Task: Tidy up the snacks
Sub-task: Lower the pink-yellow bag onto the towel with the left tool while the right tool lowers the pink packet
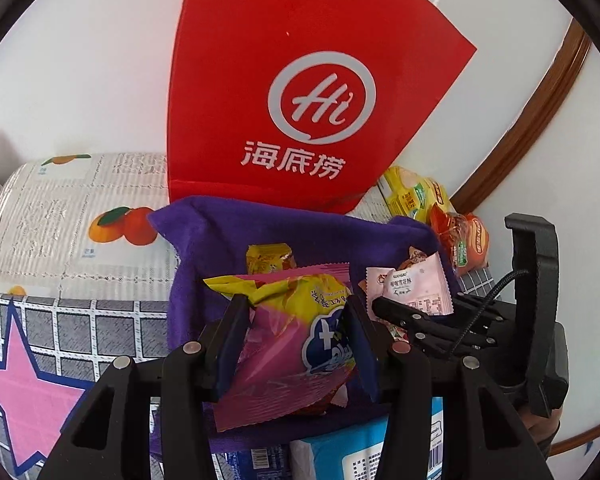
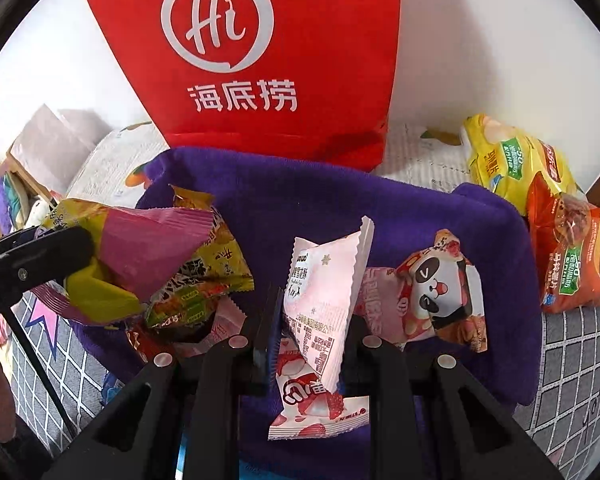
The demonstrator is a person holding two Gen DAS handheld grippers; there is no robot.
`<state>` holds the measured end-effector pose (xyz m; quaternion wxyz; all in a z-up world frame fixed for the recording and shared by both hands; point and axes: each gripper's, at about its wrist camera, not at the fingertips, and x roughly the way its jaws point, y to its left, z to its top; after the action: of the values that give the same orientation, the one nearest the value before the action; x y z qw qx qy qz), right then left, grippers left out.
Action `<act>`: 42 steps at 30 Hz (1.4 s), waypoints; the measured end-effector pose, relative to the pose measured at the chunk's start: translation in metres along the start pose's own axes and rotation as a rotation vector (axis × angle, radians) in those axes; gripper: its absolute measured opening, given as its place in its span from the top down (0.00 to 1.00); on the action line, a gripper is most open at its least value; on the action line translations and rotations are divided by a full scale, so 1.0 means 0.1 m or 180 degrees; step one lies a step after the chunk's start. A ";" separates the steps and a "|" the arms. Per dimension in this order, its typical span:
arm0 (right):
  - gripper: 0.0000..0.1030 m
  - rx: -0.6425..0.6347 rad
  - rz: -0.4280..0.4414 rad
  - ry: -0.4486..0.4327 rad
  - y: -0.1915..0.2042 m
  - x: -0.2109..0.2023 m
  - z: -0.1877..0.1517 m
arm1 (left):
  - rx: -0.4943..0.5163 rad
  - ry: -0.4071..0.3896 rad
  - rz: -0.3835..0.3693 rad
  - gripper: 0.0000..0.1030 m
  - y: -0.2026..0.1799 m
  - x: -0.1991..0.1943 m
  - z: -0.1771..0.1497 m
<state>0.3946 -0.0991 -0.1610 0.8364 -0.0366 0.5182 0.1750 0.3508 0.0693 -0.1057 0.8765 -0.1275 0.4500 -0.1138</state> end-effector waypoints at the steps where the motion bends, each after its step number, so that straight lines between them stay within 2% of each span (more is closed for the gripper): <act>1: 0.79 0.0001 0.0000 0.0003 0.00 0.00 0.00 | -0.0002 0.0002 0.0009 0.55 0.00 0.00 0.00; 14: 0.77 0.0030 -0.0001 0.0127 -0.01 0.07 -0.02 | -0.0021 -0.0007 0.0020 0.55 0.01 0.01 0.01; 16: 0.74 0.0026 -0.0018 0.0125 -0.01 0.06 -0.02 | -0.0003 -0.0007 0.0019 0.54 0.01 0.01 0.01; 18: 0.65 0.0038 -0.0001 0.0111 -0.02 0.03 -0.02 | -0.0004 -0.0013 0.0028 0.54 0.01 0.02 0.01; 24: 0.56 0.0019 -0.0056 -0.0054 -0.03 -0.18 0.00 | 0.0009 -0.0020 0.0026 0.54 0.01 0.01 0.00; 33: 0.54 0.0078 -0.0022 -0.0294 -0.08 -0.45 0.03 | 0.0084 -0.0052 0.0064 0.54 -0.04 0.03 -0.03; 42: 0.54 0.0109 -0.0021 -0.0305 -0.11 -0.50 0.05 | 0.0135 -0.0018 0.0133 0.50 -0.06 0.07 -0.04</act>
<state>0.3822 -0.1210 -0.1160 0.8613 -0.0156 0.4803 0.1649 0.3513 0.0613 -0.1109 0.8825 -0.0997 0.4476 -0.1047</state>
